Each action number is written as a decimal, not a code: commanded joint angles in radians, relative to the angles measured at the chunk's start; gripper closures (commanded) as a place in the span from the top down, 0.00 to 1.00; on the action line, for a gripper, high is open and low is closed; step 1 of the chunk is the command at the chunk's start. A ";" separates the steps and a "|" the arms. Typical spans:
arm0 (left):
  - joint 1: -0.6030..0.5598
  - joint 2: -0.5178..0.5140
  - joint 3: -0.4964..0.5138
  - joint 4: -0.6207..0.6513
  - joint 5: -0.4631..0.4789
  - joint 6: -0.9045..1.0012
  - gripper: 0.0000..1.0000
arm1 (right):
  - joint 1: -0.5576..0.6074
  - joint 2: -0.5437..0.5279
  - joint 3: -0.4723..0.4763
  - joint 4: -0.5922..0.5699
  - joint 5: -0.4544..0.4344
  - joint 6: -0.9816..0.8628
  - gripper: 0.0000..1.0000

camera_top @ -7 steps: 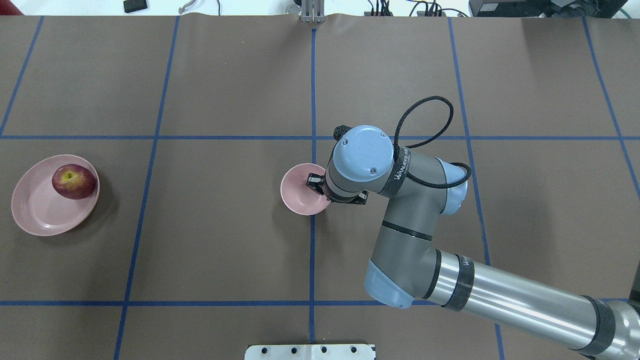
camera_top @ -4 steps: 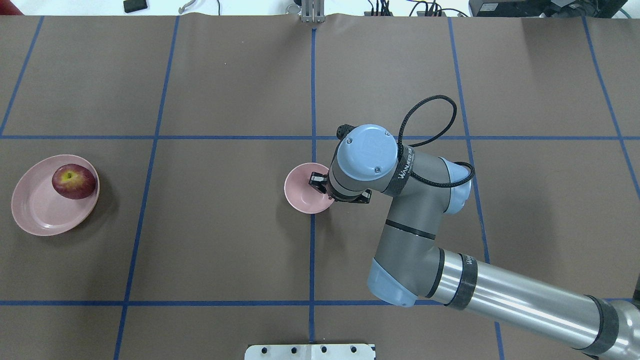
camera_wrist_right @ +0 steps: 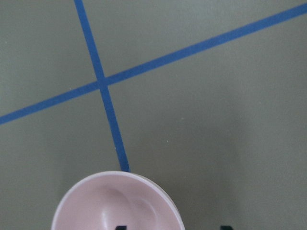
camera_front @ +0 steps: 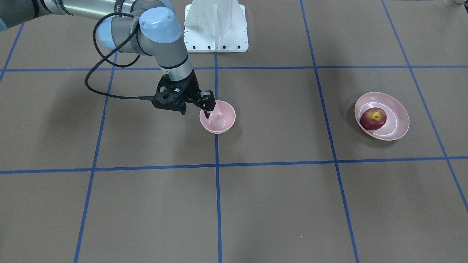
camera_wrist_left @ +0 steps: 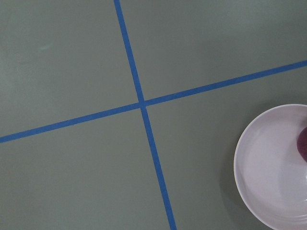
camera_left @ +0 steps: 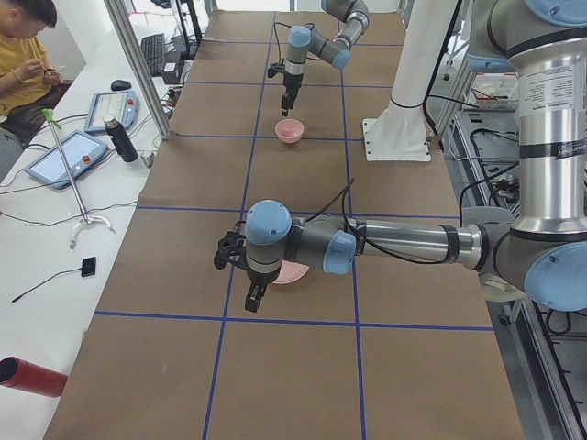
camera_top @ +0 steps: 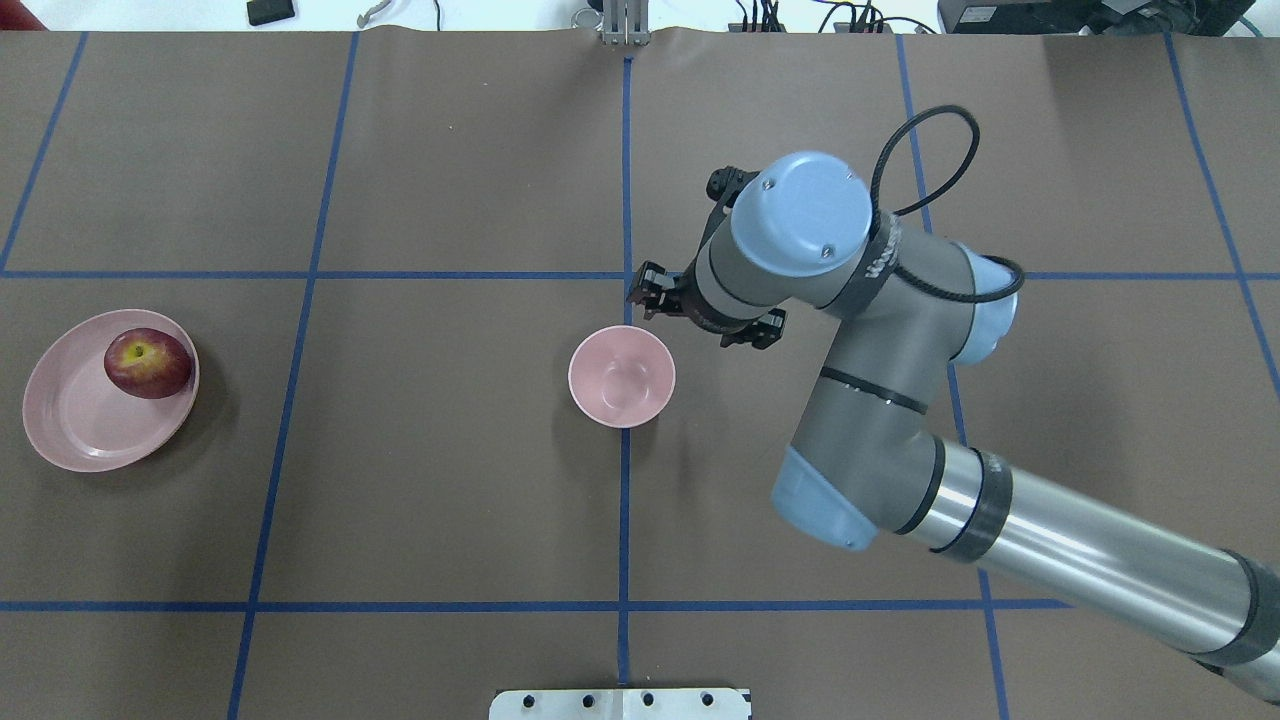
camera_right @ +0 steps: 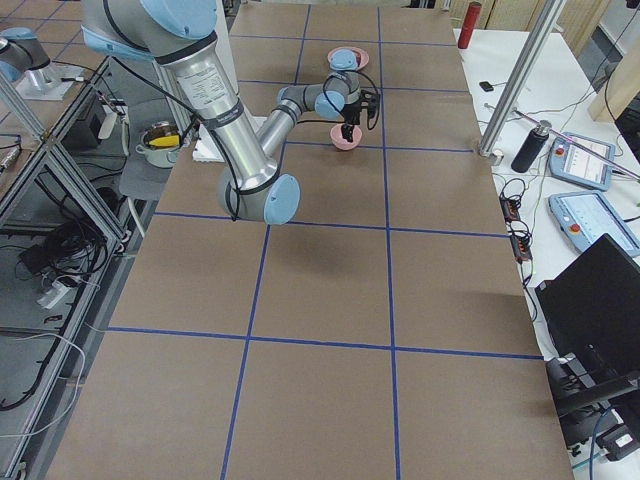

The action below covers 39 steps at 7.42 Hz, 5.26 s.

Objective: Move apple from plate to bowl
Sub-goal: 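Release the pink bowl and withdraw the right gripper away, then lower the left gripper onto the red apple on the pink plate, then lift the red apple with the left gripper and carry it over the bowl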

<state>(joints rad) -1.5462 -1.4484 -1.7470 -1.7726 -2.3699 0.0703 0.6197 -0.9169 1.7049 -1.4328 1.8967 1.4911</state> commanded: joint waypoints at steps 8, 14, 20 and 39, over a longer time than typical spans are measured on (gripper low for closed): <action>0.118 -0.038 0.009 -0.177 -0.085 -0.188 0.99 | 0.679 -0.477 -0.011 -0.005 0.387 -1.198 1.00; 0.552 -0.090 -0.032 -0.277 0.227 -0.735 0.99 | 0.845 -0.709 -0.019 0.008 0.387 -1.545 1.00; 0.696 -0.115 0.035 -0.277 0.357 -0.777 0.99 | 0.844 -0.718 -0.037 0.012 0.384 -1.537 1.00; 1.002 -1.046 0.241 0.312 0.452 -1.414 0.06 | 0.844 -0.720 -0.044 0.011 0.384 -1.529 1.00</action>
<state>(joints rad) -0.5635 -2.4701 -1.5280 -1.4586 -1.9243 -1.3242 1.4634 -1.6367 1.6626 -1.4218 2.2811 -0.0384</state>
